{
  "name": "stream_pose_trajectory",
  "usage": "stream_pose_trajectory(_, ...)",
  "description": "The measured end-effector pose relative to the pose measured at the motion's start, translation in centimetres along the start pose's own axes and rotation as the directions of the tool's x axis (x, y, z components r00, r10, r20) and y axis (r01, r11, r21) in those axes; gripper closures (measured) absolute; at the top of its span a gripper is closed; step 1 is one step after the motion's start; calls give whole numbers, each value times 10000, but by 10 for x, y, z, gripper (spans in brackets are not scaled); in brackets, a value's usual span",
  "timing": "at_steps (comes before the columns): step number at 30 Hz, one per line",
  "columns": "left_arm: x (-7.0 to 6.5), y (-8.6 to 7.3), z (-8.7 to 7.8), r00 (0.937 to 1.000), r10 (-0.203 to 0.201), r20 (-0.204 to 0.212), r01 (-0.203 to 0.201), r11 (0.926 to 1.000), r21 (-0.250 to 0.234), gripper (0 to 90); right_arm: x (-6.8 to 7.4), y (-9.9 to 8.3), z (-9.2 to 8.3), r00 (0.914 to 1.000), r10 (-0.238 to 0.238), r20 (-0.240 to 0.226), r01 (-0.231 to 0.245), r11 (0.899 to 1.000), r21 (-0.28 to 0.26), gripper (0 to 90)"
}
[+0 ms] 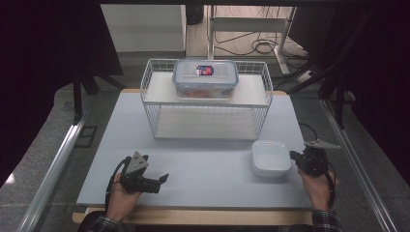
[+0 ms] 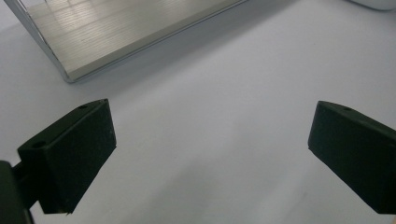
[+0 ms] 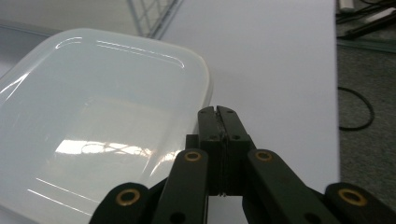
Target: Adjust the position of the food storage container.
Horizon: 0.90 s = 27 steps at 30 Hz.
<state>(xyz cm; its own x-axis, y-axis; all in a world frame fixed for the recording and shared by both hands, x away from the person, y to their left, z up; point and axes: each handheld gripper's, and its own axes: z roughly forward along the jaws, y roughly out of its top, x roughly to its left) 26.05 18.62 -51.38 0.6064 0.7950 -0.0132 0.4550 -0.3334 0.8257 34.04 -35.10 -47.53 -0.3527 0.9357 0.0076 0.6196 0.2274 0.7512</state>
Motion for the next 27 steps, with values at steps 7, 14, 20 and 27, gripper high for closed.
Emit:
stream_pose_trajectory(7, 0, 0, 1, 10000, 18, 13, -19, 10000, 64, 6, 17, 5, 8, 9983, -261, -522, 267, 9996, 107, 887)
stream_pose_trajectory(14, 0, 0, 2, 10000, 25, -33, -25, 10000, 88, 6, 27, 11, 16, 9957, -525, -763, 538, 9984, 151, 877)
stream_pose_trajectory(20, -1, 0, 3, 10000, 18, -48, -18, 9999, 123, 6, 31, 20, 27, 9950, -412, -914, 425, 9990, 129, 877)
stream_pose_trajectory(27, -2, 1, 3, 10000, 30, -25, -30, 9999, 155, 6, 46, 26, 35, 9892, -552, -1355, 580, 9982, 170, 880)
